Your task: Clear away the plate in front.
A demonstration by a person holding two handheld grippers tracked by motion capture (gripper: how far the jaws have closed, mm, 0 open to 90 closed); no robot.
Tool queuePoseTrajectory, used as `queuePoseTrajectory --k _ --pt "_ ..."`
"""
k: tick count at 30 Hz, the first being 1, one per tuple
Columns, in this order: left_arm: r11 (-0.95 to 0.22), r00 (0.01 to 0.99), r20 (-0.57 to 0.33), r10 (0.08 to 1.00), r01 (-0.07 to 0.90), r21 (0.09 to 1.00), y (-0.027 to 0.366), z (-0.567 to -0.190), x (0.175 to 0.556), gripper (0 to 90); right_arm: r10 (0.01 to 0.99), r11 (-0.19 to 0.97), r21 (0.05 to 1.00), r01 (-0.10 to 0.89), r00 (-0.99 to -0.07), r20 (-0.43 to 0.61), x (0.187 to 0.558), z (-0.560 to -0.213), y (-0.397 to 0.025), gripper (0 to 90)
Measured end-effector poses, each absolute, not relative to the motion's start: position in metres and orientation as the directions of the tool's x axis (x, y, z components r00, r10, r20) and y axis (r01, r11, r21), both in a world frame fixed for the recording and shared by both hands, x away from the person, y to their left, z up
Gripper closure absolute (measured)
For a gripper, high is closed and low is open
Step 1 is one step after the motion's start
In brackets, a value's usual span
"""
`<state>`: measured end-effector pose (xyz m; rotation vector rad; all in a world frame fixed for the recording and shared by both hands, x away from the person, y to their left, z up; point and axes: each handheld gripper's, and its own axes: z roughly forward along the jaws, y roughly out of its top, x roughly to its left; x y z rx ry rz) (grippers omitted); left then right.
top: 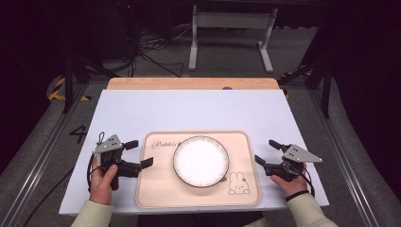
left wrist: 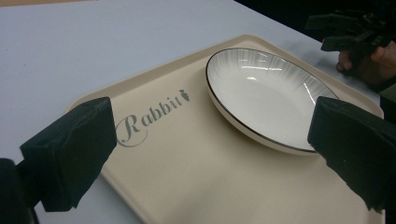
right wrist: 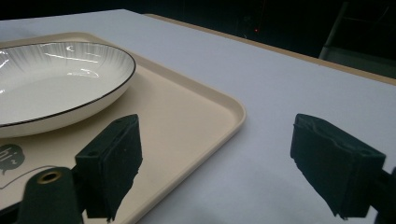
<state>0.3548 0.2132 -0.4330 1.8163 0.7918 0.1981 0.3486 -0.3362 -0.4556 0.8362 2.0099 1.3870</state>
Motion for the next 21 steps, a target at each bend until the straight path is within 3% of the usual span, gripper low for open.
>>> queuePoseTrajectory --k 11,21 --pt "-0.144 0.798 -0.166 0.580 0.300 0.943 0.231 -0.450 0.348 1.0 0.751 0.269 0.946 0.183 -0.654 -0.087 0.349 -0.455 -0.337 17.0" --pt "-0.132 0.770 -0.140 0.622 0.280 0.951 0.242 -0.463 0.344 0.4 0.752 0.268 0.946 0.185 -0.653 -0.086 0.349 -0.455 -0.337 17.0"
